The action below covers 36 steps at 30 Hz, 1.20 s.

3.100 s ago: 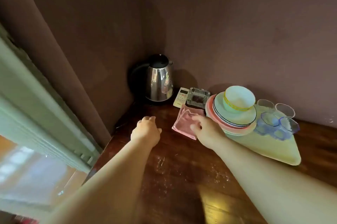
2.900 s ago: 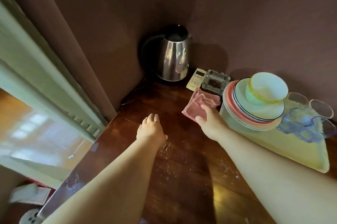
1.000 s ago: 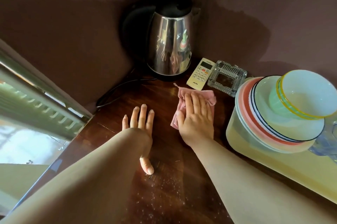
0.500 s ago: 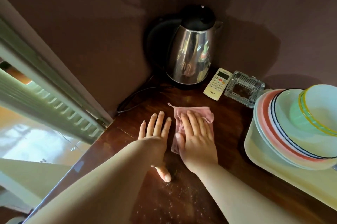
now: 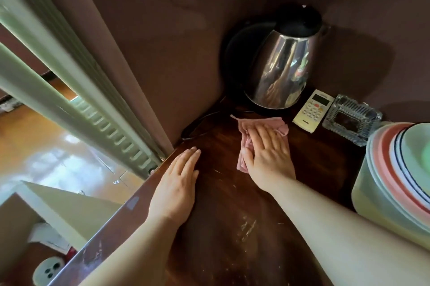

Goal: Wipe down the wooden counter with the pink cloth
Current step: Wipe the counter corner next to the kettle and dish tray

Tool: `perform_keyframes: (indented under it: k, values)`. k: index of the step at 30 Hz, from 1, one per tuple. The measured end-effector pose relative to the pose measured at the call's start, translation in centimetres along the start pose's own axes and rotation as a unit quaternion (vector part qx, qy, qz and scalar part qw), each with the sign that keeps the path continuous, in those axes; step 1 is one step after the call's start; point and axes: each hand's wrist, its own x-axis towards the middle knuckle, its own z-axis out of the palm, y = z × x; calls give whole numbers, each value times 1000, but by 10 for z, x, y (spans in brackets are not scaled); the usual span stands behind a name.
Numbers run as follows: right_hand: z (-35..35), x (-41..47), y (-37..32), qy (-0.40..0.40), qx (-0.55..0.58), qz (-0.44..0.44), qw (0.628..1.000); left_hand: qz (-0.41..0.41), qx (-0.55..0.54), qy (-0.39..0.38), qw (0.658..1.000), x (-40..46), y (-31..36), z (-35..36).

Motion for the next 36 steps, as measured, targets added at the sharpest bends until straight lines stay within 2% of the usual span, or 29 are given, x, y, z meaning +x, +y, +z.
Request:
perform_keyframes:
  k: [2,6,13,17,19,24,29,34,36]
  values:
    - [2,5,-4,-5,0,1,1000,-8,5,23,1000,1,0,3]
    - [2,-25,-19,5,10,-33,999,-9,22,17,1000,1,-1,3]
    - [-4,32,-33,-11,-12,-38,999,-22,44,5,999,2,-2,4]
    - [1,-7,-41,-16,25,-88,996,-24,38,4,999,0,-3,4]
    - [1,8,-38,-22,24,-107,994,-27,43,5,999,1,-4,5]
    - [-2,45,-55,-21,-16,-60,998,-36,33,2,999,1,-3,4]
    - [3,22,-57,-36,16,-103,994,-42,26,11,999,-1,-5,5]
    - [-1,55,-69,-41,-16,-47,998,-60,10,34,998,-1,0,2]
    - [2,33,-79,-39,9,-77,996,-69,-3,37,997,-1,0,2]
